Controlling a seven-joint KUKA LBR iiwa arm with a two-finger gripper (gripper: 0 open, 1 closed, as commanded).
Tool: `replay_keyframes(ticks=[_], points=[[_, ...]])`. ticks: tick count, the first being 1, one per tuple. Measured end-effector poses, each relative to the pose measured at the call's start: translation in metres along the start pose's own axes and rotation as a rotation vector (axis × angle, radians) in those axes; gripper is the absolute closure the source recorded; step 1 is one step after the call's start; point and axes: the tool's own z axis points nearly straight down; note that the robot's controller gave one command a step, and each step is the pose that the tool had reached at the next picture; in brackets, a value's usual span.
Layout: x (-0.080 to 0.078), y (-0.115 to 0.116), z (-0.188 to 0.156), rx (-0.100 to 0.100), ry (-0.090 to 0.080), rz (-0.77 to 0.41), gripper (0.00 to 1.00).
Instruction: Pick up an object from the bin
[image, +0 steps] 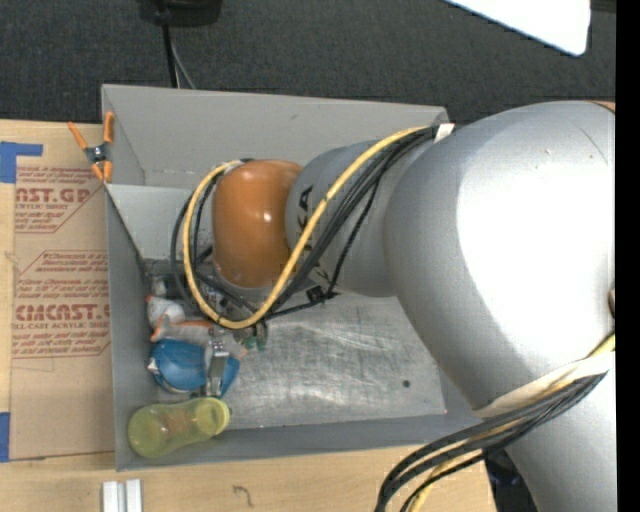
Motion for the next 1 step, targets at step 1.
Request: replay_keyframes(ticks=[1], points=[[0.0051, -0.0040, -0.0041, -0.008, -0.021, 0.003, 0.00]])
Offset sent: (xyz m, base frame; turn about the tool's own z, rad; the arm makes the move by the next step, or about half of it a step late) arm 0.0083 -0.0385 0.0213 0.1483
